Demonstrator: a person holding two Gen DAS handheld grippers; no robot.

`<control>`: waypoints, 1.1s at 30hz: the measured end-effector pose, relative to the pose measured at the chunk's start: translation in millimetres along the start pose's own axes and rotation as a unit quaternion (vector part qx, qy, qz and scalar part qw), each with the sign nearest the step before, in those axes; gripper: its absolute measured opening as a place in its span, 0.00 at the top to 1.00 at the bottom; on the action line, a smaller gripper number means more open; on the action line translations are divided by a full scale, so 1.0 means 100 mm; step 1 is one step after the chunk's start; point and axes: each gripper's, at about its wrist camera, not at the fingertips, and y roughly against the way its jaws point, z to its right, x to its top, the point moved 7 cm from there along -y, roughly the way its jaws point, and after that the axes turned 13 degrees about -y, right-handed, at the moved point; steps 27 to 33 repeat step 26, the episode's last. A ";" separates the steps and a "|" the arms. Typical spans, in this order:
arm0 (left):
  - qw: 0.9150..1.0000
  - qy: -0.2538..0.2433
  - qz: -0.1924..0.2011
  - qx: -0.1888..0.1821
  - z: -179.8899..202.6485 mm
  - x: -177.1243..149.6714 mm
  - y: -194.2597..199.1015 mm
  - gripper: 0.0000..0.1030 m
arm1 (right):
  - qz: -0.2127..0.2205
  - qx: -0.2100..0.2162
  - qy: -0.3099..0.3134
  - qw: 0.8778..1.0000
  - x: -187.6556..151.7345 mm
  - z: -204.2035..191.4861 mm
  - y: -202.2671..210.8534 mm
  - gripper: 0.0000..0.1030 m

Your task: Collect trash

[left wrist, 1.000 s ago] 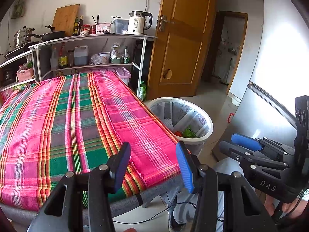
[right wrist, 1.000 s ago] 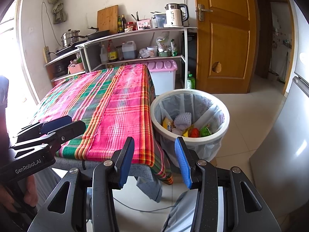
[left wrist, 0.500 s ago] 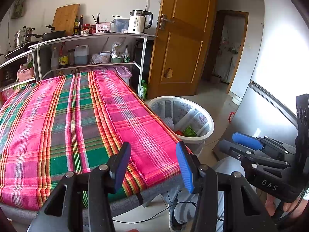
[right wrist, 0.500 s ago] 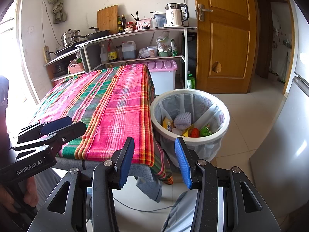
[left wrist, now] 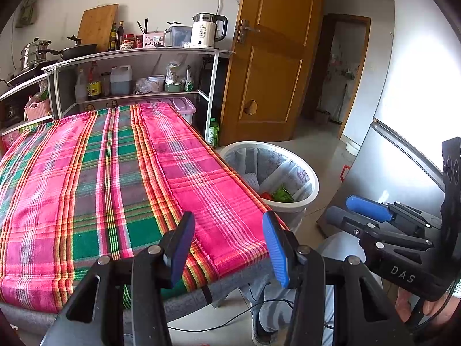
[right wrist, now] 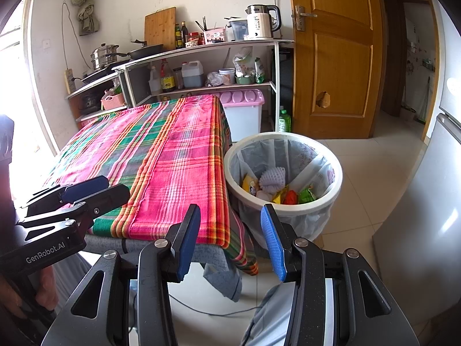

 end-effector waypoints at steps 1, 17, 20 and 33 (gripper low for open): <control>1.000 0.000 0.000 0.000 0.00 0.00 0.00 0.51 | 0.000 0.000 0.000 1.000 0.00 0.00 0.00 0.56; 1.000 -0.001 -0.003 0.002 0.01 -0.03 -0.03 0.51 | -0.002 0.000 0.000 1.000 0.00 0.02 -0.02 0.56; 1.000 -0.001 0.001 0.003 0.00 -0.03 -0.03 0.51 | -0.003 0.000 0.000 1.000 -0.01 0.03 -0.03 0.56; 1.000 -0.001 0.000 0.003 0.00 -0.03 -0.03 0.51 | -0.002 0.000 0.000 1.000 0.00 0.03 -0.02 0.56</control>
